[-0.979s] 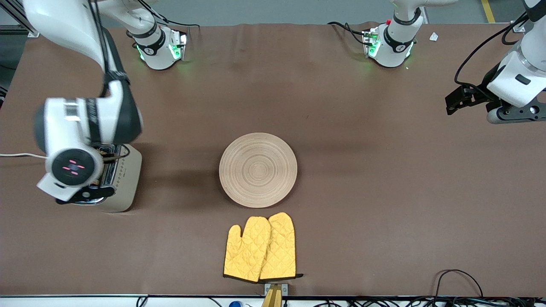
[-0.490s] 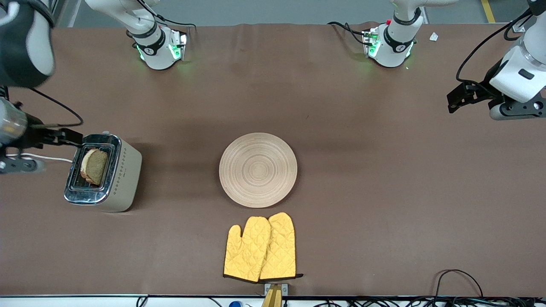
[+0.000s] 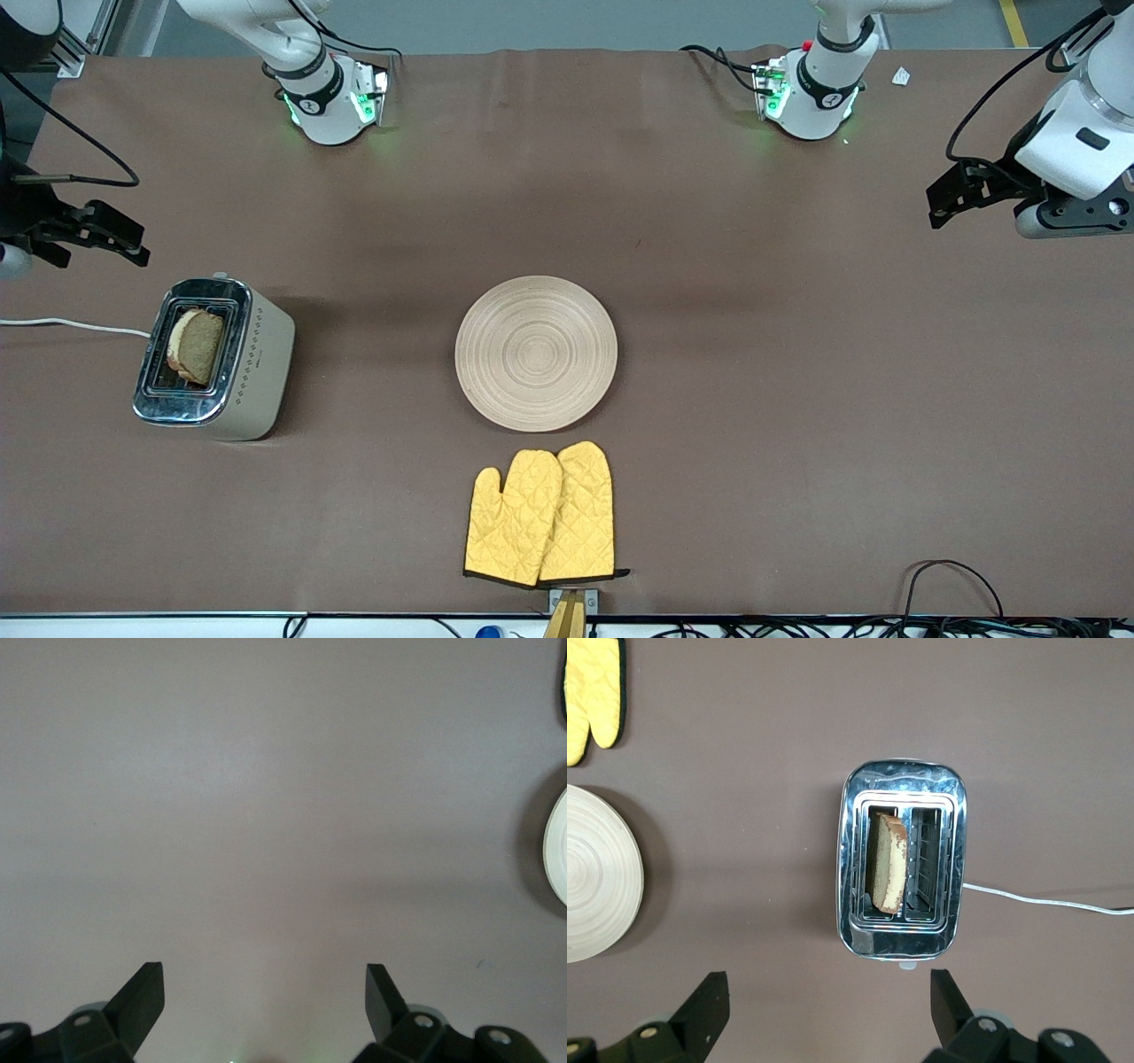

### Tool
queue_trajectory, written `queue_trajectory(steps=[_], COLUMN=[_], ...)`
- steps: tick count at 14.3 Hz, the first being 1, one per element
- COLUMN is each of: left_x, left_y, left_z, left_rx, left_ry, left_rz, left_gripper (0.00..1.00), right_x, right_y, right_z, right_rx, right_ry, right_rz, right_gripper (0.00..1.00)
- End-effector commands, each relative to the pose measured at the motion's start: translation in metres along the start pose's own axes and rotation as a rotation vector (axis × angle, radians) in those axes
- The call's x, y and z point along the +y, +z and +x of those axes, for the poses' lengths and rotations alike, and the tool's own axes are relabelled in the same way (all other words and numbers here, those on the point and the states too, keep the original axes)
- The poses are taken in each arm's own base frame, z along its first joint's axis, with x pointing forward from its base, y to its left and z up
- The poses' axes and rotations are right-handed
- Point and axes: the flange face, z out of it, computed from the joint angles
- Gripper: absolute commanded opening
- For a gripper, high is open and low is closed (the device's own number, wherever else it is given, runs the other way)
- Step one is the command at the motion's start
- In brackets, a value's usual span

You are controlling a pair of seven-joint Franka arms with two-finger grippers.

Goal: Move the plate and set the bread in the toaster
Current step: 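Open the right gripper and lift it away from the toaster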

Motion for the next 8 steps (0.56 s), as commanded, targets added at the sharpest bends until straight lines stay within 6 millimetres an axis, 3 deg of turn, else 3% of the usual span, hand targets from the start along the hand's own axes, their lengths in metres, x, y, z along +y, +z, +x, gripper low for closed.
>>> queue_trajectory(steps=[1, 3, 5, 8], left_x=[-0.002, -0.003, -0.005, -0.006], left_y=[-0.003, -0.004, -0.010, -0.012], left_z=[-0.004, -0.004, -0.003, -0.001], left_rx=[0.005, 0.006, 0.018, 0.019], left_ry=[0.023, 0.036, 0.033, 0.034], left_rz=[0.009, 0.011, 0.010, 0.012], left_gripper=[1.00, 1.00, 1.00, 1.00], right_x=[0.018, 0.019, 0.016, 0.023], right_y=[-0.009, -0.017, -0.037, -0.044], right_z=[-0.003, -0.004, -0.001, -0.002], right_rx=[0.025, 0.037, 0.083, 0.088], right_ry=[0.052, 0.075, 0.066, 0.082], right_rz=[0.033, 0.040, 0.058, 0.057], right_gripper=[1.00, 1.00, 1.00, 1.00])
